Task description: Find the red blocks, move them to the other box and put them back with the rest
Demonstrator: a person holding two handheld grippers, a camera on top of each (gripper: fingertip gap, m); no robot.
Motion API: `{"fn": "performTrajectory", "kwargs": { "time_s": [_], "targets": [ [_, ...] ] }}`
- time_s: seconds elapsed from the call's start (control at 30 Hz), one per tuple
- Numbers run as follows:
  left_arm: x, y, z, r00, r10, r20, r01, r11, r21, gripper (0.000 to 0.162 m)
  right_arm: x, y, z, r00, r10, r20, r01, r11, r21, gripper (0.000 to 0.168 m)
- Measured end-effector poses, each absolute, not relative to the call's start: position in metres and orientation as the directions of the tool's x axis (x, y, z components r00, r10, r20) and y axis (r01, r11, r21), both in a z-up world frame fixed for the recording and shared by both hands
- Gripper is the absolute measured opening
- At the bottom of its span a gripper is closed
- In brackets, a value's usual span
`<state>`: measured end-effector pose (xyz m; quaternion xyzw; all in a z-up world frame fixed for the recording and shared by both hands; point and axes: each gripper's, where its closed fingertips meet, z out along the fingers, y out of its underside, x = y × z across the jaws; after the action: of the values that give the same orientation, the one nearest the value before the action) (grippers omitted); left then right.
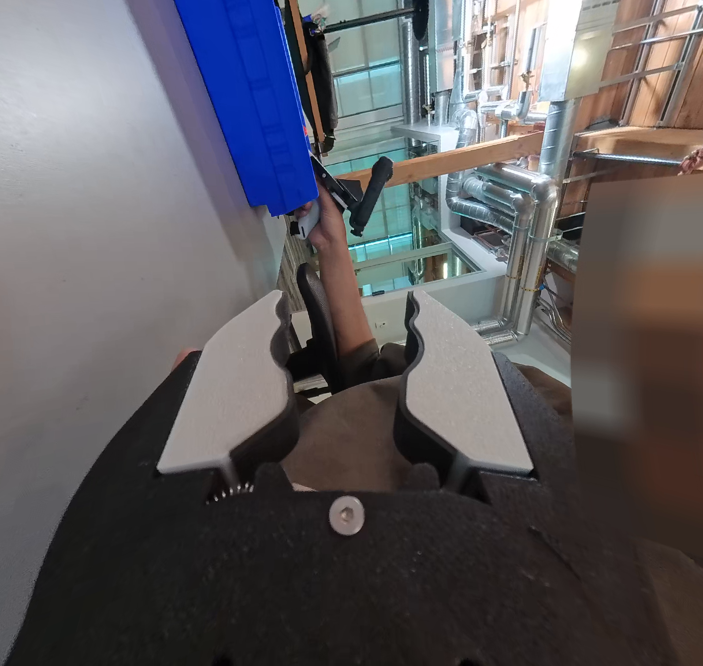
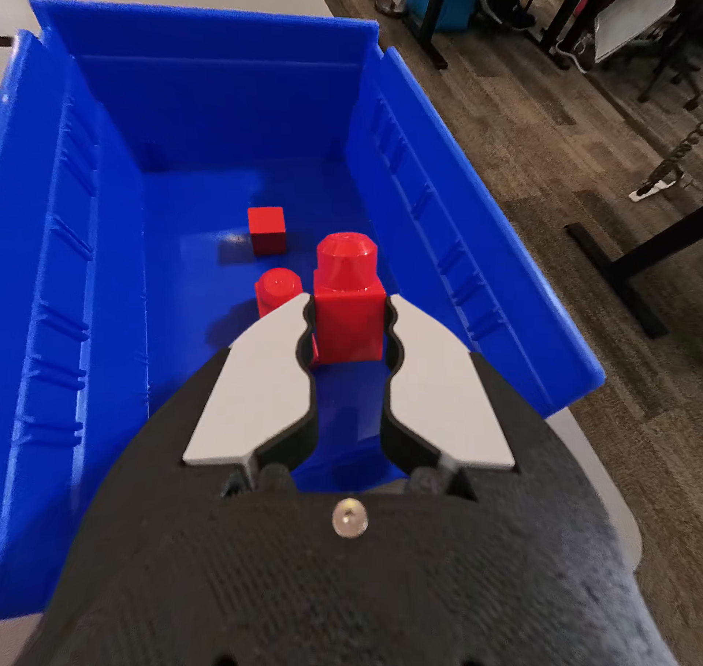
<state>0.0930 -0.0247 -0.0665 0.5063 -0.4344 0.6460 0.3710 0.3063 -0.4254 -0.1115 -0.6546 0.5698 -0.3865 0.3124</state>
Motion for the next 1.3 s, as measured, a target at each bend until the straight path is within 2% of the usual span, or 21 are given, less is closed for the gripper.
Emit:
{"fn": "performTrajectory", "kwargs": {
  "time_s": [0.3,0.47,0.6,0.7,0.83,0.9,0.97,1.1,1.3],
  "targets": [
    [0.091,-0.026,-0.067,-0.213,0.036,0.976,-0.922,-0.337,-0.189,0.059,0.306,-0.426,-0.106,0.036,-0.983,0.181,-0.493,-0.175,-0.852,0.039],
    [0.092,-0.027,-0.070,-0.212,0.023,0.977,-0.923,-0.334,-0.192,0.059,0.301,-0.402,-0.056,0.057,-0.992,0.116,-0.345,-0.129,-0.930,0.037],
    [0.095,-0.027,-0.074,-0.206,0.007,0.979,-0.921,-0.339,-0.191,0.059,0.279,-0.323,0.011,0.261,-0.965,0.004,-0.139,-0.042,-0.989,0.036],
    [0.098,-0.027,-0.078,-0.202,-0.010,0.979,-0.918,-0.347,-0.193,0.059,0.246,-0.233,0.029,0.499,-0.863,-0.077,-0.089,0.038,-0.995,0.035],
    [0.101,-0.027,-0.082,-0.228,-0.060,0.972,-0.911,-0.340,-0.234,0.059,0.189,-0.118,-0.018,0.754,-0.635,-0.169,-0.217,0.001,-0.976,0.035],
    [0.103,-0.024,-0.081,-0.265,-0.101,0.959,-0.895,-0.345,-0.283,0.059,0.164,-0.082,-0.057,0.821,-0.539,-0.188,-0.286,-0.104,-0.952,0.035],
    [0.104,-0.019,-0.079,-0.307,-0.151,0.940,-0.873,-0.348,-0.341,0.058,0.149,-0.064,-0.082,0.871,-0.471,-0.139,-0.282,-0.247,-0.927,0.034],
    [0.109,-0.008,-0.081,-0.349,-0.249,0.903,-0.835,-0.355,-0.421,0.057,0.154,-0.060,-0.086,0.886,-0.461,0.043,-0.132,-0.340,-0.931,0.030],
    [0.108,-0.004,-0.083,-0.379,-0.323,0.867,-0.811,-0.336,-0.479,0.056,0.160,-0.067,-0.083,0.867,-0.490,-0.094,-0.246,-0.255,-0.935,0.030]
  ]
}}
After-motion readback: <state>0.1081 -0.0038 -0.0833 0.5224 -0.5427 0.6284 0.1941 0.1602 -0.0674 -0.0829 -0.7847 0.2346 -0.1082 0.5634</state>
